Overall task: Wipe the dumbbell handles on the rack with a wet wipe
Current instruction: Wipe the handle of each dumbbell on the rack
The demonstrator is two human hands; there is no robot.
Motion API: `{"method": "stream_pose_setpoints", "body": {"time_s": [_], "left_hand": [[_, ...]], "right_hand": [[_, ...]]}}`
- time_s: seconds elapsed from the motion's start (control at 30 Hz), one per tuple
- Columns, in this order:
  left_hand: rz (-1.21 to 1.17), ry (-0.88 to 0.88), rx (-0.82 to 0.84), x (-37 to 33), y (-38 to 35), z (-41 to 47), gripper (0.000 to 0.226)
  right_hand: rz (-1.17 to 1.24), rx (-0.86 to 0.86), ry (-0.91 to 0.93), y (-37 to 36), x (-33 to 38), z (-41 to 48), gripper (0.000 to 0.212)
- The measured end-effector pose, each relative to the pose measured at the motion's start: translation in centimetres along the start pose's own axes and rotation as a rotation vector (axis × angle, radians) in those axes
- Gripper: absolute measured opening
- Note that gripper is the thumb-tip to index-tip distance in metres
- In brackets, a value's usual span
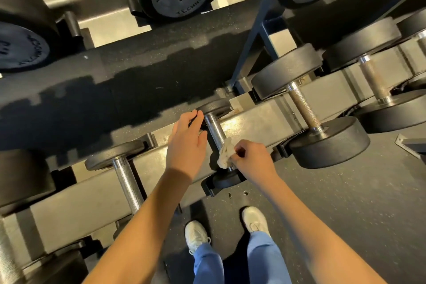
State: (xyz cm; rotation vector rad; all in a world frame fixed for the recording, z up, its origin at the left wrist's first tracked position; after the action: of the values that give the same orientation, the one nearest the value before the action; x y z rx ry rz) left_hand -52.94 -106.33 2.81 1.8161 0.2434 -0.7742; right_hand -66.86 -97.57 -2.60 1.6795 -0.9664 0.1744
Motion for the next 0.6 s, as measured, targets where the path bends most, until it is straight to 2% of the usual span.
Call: {"method": "stream_pose_setpoints", "body": {"time_s": [0.17,0.23,0.3,0.43,0.53,0.6], "left_hand": [[0.020,-0.118,-0.032,-3.5,0.6,0.7,0.040],[-0.007,-0.164,0.008,-6.1,-0.3,0.8,0.040],[-0.043,-0.188,0.055,-8.7,-1.5,1.2,0.043],[-0.102,-0.212,0.078,-13.1,-3.0,2.8,0.048],[-0.041,-0.240,0.035,-15.6,-3.6,4.8,0.054],[0.017,-0.256,0.017,-16.6,-4.5,6.1,0.056]], "right_hand": [[0.302,-0.238,-0.080,5.5,-1.4,-1.0,0.007],[0.338,-0.343,-0.071,8.9,-2.4,-1.2,0.010],[0.295,-0.414,-0.053,12.2,-3.6,-0.8,0.013],[0.094,-0.445,-0.015,17.4,-6.5,0.6,0.021],[-0.121,-0.410,0.012,19.6,-8.4,3.5,0.020],[-0.227,-0.316,0.005,19.5,-9.4,6.2,0.019]]}}
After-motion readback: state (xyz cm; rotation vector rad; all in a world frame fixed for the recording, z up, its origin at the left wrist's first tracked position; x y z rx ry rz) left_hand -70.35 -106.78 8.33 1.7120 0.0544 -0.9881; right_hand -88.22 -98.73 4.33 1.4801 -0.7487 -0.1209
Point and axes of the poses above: each hand's wrist, its own z-axis towards the middle knuckle, its own y-axis out of the back of the hand, x = y × z, the point moved 10 cm from there along z, towards the middle knuckle, and after that the axes turned 2 degrees about y, right-handed, at the moved point
